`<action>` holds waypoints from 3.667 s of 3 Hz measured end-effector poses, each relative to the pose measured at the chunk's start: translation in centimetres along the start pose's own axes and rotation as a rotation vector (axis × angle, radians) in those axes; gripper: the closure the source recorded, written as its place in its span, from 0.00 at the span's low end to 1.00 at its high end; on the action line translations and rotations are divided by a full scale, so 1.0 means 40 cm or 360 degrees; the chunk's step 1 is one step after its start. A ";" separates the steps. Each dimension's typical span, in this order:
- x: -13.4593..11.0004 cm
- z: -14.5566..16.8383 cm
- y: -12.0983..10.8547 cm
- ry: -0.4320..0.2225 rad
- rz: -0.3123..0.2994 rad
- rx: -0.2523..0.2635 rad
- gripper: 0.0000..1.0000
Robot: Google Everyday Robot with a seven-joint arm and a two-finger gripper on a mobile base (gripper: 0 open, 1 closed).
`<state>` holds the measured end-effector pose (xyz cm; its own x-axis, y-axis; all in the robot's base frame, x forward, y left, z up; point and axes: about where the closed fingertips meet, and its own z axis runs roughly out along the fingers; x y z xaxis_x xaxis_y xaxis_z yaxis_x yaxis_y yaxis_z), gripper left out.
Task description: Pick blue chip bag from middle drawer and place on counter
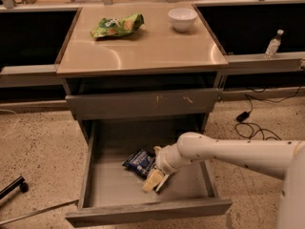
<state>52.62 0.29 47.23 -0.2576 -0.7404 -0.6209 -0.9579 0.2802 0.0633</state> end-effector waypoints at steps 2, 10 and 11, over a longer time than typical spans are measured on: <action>0.021 0.233 -0.126 -0.0019 0.0094 0.0107 0.00; -0.261 -0.132 -0.351 -0.0425 -0.0007 0.0130 1.00; -0.400 -0.243 -0.378 -0.0434 -0.0121 0.0044 1.00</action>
Offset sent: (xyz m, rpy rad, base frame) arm 0.0782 0.0473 -0.0973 -0.0157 -0.0407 -0.1122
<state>69.99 1.94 63.80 -0.1376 -0.5691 -0.8107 -0.9683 0.2495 -0.0107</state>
